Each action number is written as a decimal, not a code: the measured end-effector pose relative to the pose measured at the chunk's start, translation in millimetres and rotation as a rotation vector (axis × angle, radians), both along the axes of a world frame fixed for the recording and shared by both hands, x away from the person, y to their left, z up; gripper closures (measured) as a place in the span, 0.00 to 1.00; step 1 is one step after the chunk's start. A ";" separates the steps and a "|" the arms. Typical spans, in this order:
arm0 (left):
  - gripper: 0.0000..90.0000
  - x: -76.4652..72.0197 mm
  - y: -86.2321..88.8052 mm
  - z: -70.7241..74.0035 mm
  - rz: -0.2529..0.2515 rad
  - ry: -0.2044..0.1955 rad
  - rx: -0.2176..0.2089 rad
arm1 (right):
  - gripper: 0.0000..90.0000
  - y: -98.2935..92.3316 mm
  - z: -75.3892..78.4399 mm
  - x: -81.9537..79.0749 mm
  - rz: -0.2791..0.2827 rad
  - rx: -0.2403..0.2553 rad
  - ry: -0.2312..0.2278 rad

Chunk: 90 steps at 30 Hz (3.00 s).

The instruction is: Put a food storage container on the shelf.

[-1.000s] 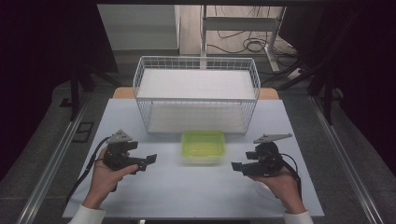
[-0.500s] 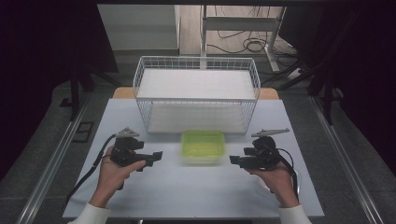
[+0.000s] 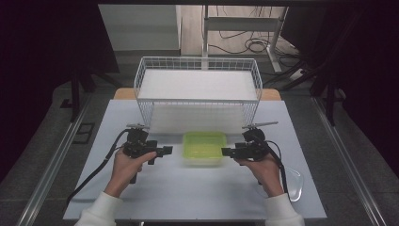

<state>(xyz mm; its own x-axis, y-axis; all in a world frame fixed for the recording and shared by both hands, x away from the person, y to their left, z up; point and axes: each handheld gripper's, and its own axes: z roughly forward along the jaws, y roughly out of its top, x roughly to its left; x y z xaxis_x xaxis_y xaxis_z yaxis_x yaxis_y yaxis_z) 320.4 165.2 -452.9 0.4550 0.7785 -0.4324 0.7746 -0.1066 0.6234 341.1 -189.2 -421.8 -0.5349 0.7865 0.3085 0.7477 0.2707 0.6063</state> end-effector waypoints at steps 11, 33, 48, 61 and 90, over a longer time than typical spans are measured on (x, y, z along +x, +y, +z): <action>0.32 31.1 -23.4 -24.4 0.000 0.070 -0.017 | 0.42 22.0 -25.8 27.4 -0.082 -0.055 0.064; 0.60 60.9 -32.0 -56.7 -0.005 0.197 -0.163 | 0.58 19.8 -58.7 52.4 -0.169 -0.017 0.144; 0.86 55.6 -34.8 -57.1 -0.022 0.190 -0.187 | 0.80 11.7 -56.8 44.0 -0.153 0.034 0.171; 0.88 35.6 -31.2 -36.7 -0.048 0.062 -0.179 | 0.84 5.2 -41.0 26.4 -0.073 0.094 0.078; 0.87 -24.2 -11.7 34.7 -0.110 -0.214 -0.177 | 0.84 10.3 13.8 -24.8 0.075 0.154 -0.172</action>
